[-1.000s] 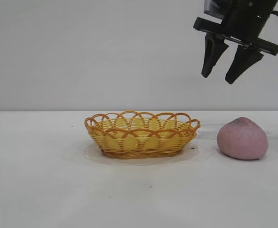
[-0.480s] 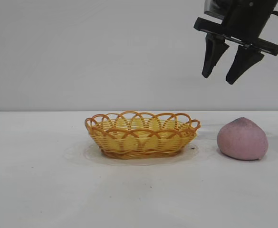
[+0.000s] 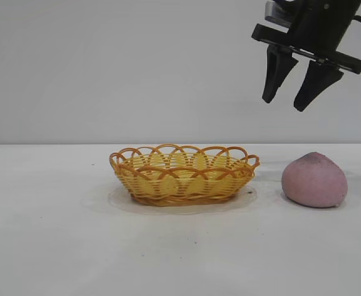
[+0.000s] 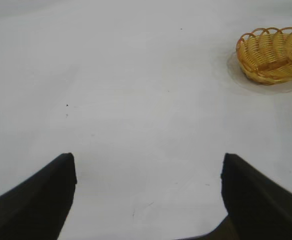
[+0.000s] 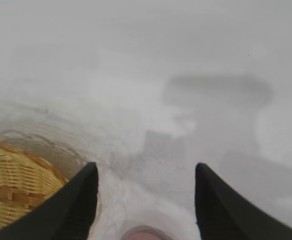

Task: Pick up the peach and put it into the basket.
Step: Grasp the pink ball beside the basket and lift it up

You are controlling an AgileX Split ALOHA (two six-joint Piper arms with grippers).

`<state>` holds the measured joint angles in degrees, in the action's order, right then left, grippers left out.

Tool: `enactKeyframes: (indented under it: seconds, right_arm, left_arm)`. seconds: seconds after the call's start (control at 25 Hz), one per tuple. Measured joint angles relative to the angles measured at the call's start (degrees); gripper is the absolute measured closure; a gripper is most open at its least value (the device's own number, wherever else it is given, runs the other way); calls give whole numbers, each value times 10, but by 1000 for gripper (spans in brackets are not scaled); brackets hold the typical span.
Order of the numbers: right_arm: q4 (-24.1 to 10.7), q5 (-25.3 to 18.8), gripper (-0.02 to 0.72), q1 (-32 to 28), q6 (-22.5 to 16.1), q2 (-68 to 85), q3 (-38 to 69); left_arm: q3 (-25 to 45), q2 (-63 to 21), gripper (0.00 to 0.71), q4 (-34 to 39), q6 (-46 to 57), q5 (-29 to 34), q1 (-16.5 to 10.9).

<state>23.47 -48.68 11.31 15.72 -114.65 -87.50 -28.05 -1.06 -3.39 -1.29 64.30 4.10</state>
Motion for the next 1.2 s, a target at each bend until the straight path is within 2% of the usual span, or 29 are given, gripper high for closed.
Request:
enactKeyframes:
  seconds: [0.28, 0.56, 1.0, 1.2]
  right_arm:
    - [-11, -1, 343, 0, 0, 0, 0]
    - [-15, -7, 343, 0, 0, 0, 0]
    - [-20, -12, 343, 0, 0, 0, 0]
    - [-25, -28, 343, 0, 2, 0, 0]
  left_arm:
    - [0, 0, 181, 0, 0, 0, -1]
    - [0, 0, 181, 0, 0, 0, -22]
    - [0, 0, 181, 0, -1, 0, -23]
    - [0, 0, 181, 0, -1, 0, -23]
